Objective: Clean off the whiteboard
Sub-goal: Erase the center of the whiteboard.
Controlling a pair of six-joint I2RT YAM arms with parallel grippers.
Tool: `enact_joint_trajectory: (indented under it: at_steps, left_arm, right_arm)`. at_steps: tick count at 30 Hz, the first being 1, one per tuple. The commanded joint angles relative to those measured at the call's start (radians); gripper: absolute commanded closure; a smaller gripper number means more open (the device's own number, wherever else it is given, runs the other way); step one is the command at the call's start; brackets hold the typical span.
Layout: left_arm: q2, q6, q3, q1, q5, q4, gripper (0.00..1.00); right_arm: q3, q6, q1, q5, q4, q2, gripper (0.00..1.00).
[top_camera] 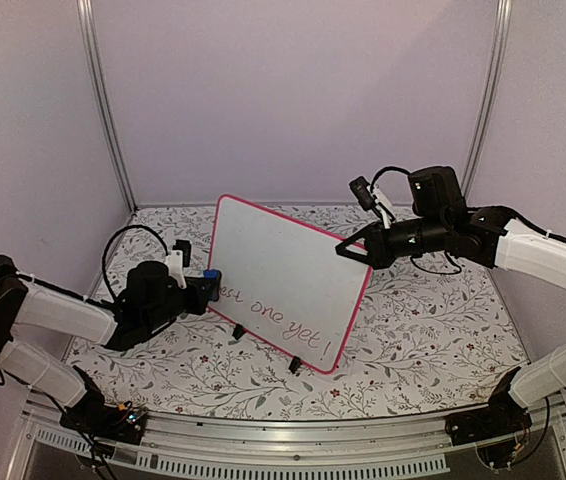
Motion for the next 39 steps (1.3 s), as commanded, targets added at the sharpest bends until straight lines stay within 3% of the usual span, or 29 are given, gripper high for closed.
enact_joint_trajectory:
  at_steps: [1,39]
  left_arm:
    - [0.019,-0.026,-0.029,0.010,0.027,0.004,0.92]
    - [0.087,-0.130,-0.133,-0.074,-0.043,0.074,0.94]
  right_arm:
    - [-0.007,-0.060,0.021,-0.050,-0.067,0.033,1.00]
    - [-0.010,-0.062,0.021,-0.050,-0.066,0.028,1.00]
